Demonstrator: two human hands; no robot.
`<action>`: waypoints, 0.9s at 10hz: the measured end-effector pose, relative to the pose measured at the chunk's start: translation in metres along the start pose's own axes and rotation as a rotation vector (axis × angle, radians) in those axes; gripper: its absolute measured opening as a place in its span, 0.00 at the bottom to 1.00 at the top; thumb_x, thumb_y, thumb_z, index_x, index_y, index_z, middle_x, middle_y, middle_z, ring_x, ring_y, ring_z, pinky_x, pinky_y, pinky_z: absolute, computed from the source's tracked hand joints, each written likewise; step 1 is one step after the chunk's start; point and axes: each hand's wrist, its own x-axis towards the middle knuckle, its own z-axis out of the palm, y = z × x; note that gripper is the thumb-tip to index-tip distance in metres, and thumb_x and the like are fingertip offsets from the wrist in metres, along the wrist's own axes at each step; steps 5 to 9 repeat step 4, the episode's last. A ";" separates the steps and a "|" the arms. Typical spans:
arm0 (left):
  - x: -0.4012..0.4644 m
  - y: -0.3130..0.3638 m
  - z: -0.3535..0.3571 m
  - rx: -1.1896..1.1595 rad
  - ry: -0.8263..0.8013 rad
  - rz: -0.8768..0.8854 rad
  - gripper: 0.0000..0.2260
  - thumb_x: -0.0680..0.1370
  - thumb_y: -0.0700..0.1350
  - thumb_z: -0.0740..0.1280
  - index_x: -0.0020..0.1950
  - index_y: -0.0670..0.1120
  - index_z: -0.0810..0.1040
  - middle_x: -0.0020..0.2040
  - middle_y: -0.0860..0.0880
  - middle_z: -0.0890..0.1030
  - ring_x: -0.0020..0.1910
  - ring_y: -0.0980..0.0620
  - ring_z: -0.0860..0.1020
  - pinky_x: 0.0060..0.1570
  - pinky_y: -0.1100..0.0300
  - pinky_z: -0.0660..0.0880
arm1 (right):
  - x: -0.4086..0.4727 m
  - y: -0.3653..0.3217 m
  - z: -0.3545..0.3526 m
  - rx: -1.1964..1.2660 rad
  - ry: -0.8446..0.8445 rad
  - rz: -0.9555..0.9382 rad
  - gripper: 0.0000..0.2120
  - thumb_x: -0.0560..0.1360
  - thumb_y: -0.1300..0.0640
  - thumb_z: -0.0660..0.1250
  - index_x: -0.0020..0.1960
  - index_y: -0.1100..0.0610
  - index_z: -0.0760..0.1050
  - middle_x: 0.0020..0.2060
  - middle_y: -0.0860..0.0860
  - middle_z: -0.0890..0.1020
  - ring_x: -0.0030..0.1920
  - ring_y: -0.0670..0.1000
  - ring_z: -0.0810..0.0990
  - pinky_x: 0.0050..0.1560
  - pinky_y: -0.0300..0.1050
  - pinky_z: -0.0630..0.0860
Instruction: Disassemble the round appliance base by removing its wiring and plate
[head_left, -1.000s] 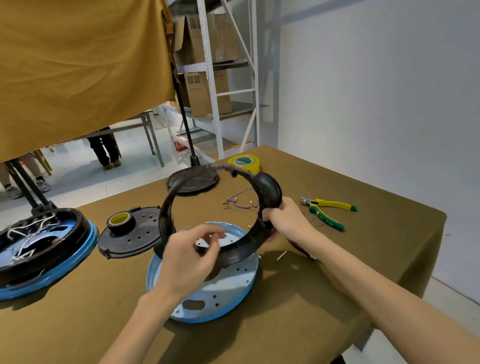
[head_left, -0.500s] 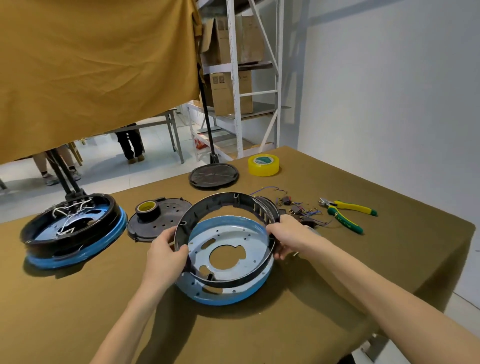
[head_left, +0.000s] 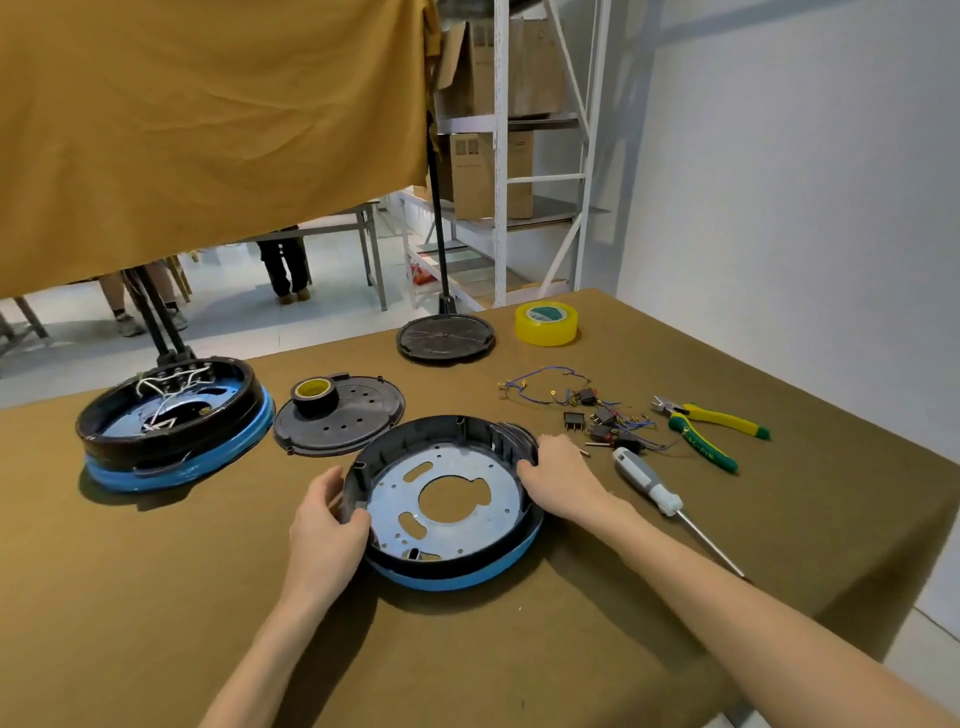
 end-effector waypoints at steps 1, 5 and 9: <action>-0.007 -0.003 0.002 -0.031 0.015 0.011 0.24 0.80 0.36 0.68 0.76 0.45 0.72 0.68 0.47 0.79 0.67 0.47 0.76 0.65 0.46 0.76 | -0.002 0.002 0.003 -0.050 0.090 -0.046 0.15 0.81 0.58 0.64 0.66 0.61 0.70 0.57 0.57 0.78 0.57 0.59 0.78 0.52 0.50 0.76; -0.030 -0.010 -0.009 0.000 0.055 -0.001 0.22 0.81 0.42 0.67 0.76 0.47 0.72 0.69 0.49 0.77 0.68 0.50 0.74 0.66 0.49 0.75 | -0.015 -0.009 -0.001 0.037 0.089 -0.119 0.28 0.83 0.53 0.65 0.80 0.58 0.62 0.74 0.56 0.72 0.72 0.57 0.72 0.70 0.52 0.70; -0.030 -0.010 -0.009 0.000 0.055 -0.001 0.22 0.81 0.42 0.67 0.76 0.47 0.72 0.69 0.49 0.77 0.68 0.50 0.74 0.66 0.49 0.75 | -0.015 -0.009 -0.001 0.037 0.089 -0.119 0.28 0.83 0.53 0.65 0.80 0.58 0.62 0.74 0.56 0.72 0.72 0.57 0.72 0.70 0.52 0.70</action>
